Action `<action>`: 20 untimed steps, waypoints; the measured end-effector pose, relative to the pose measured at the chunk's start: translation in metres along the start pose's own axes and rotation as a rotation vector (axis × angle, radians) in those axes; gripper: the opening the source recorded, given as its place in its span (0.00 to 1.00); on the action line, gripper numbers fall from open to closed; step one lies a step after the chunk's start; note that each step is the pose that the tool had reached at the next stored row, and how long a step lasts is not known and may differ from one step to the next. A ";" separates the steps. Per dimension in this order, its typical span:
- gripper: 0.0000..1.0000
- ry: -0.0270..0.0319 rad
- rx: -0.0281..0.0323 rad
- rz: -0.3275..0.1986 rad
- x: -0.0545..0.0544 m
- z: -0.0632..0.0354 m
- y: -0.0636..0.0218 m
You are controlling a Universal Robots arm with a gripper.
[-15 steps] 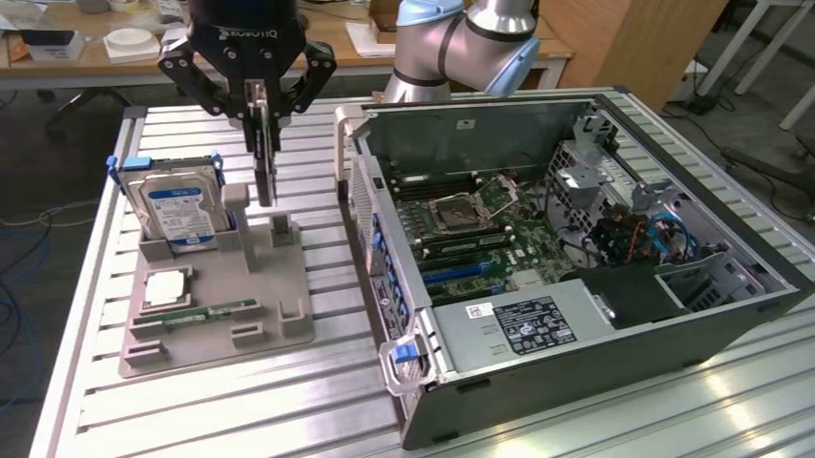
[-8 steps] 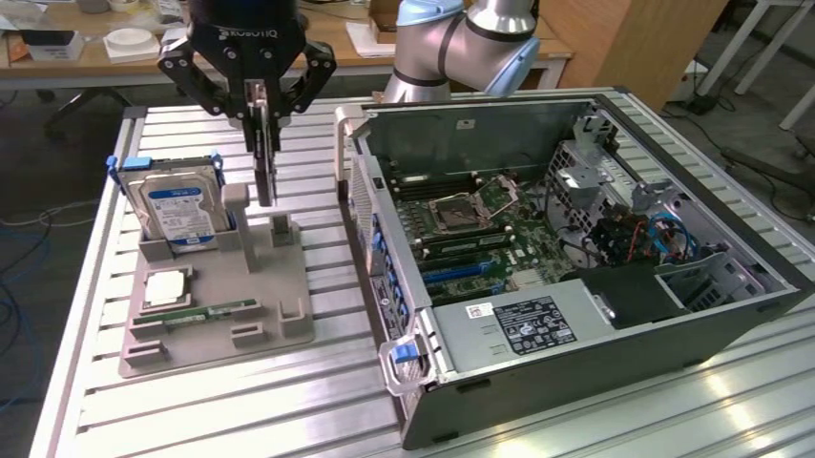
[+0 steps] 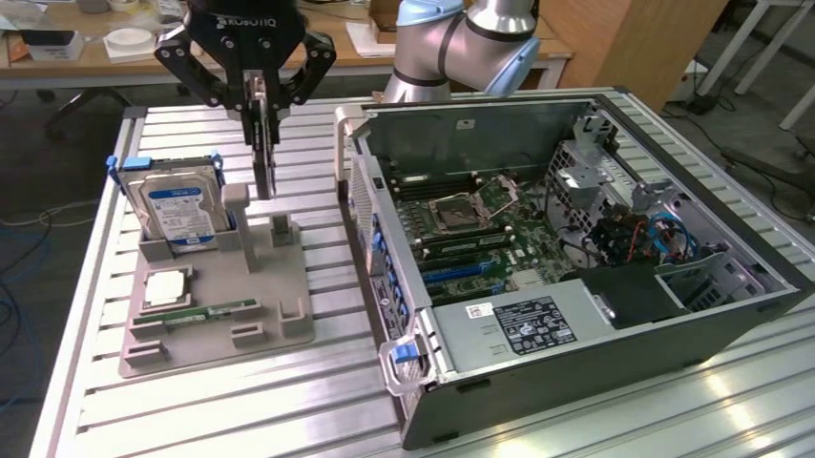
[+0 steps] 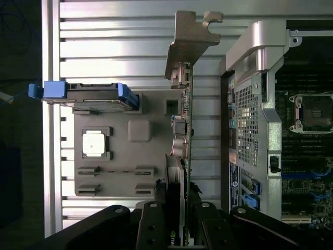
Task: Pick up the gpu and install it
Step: 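Pick up the gpu and move the gpu toward the slot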
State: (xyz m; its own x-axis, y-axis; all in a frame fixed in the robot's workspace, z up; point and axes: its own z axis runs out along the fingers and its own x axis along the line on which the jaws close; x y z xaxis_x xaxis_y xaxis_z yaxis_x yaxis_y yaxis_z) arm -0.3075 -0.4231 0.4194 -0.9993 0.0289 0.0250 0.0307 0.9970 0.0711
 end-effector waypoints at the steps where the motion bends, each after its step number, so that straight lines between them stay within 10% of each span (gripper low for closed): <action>1: 0.26 0.0000 0.0000 0.000 0.000 0.0000 0.0000; 20: 0.26 0.0001 0.0002 0.000 -0.017 -0.0005 0.0005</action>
State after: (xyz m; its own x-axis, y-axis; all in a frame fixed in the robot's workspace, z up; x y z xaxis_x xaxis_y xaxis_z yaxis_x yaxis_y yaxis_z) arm -0.2909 -0.4231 0.4195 -0.9993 0.0290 0.0252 0.0307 0.9970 0.0709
